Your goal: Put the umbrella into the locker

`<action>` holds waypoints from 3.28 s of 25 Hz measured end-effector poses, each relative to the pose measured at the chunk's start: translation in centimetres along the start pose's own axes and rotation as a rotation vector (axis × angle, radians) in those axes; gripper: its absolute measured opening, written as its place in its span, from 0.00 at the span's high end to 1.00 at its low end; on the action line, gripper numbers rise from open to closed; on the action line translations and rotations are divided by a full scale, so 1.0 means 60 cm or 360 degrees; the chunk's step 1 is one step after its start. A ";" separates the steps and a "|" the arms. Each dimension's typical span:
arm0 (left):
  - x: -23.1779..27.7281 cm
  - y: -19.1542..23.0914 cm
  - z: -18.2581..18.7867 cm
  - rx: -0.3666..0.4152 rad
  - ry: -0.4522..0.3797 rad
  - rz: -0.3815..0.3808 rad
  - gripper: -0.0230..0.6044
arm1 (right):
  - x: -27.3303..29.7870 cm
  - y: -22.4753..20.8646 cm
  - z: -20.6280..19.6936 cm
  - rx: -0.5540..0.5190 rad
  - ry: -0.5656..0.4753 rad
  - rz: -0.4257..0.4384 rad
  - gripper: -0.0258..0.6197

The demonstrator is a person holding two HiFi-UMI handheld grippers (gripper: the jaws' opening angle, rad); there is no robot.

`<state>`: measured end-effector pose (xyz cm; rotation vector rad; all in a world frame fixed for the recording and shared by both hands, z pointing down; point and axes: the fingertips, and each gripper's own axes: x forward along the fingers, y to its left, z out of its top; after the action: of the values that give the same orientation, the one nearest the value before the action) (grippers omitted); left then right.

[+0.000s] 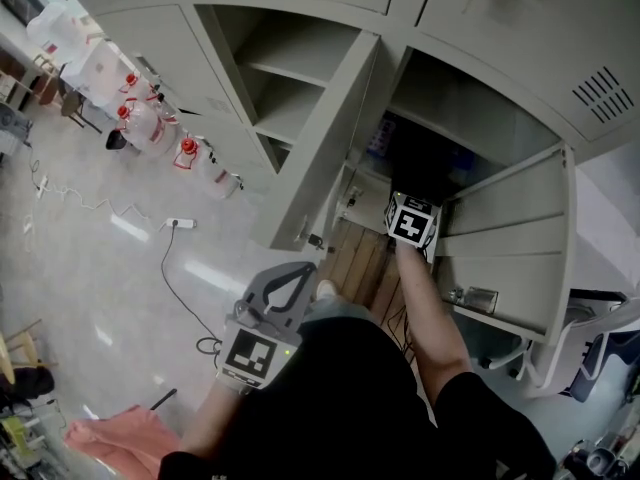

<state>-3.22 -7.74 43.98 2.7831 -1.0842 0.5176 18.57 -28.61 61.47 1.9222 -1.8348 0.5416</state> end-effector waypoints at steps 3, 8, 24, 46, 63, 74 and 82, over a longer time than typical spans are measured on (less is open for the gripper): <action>0.000 -0.005 -0.002 0.0006 0.0013 0.0001 0.94 | 0.031 -0.009 0.012 -0.0032 0.0034 -0.0019 0.50; -0.005 -0.006 -0.005 -0.0021 0.0026 0.0029 0.94 | 0.077 -0.020 0.022 -0.0075 0.0138 -0.0031 0.47; -0.004 -0.027 -0.002 -0.0093 0.0034 0.0024 0.94 | 0.040 -0.020 -0.016 -0.0061 0.0095 -0.0002 0.38; -0.004 -0.041 -0.021 -0.0029 0.0063 -0.0022 0.94 | -0.007 -0.004 -0.014 -0.0285 0.0098 -0.0031 0.96; -0.037 -0.015 -0.038 -0.0063 0.0056 0.0043 0.94 | 0.048 -0.002 0.021 -0.0346 0.0107 -0.0109 0.96; -0.040 -0.014 -0.030 -0.0061 0.0025 -0.0011 0.94 | -0.036 0.022 -0.003 -0.0223 0.0008 0.0025 0.96; -0.022 -0.029 -0.018 -0.0049 -0.0005 -0.0127 0.94 | -0.150 0.056 -0.022 -0.0129 -0.0021 0.0203 0.96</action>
<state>-3.25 -5.35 44.53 2.7880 -0.9681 0.4831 14.80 -20.50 57.69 1.7693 -1.9671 0.4878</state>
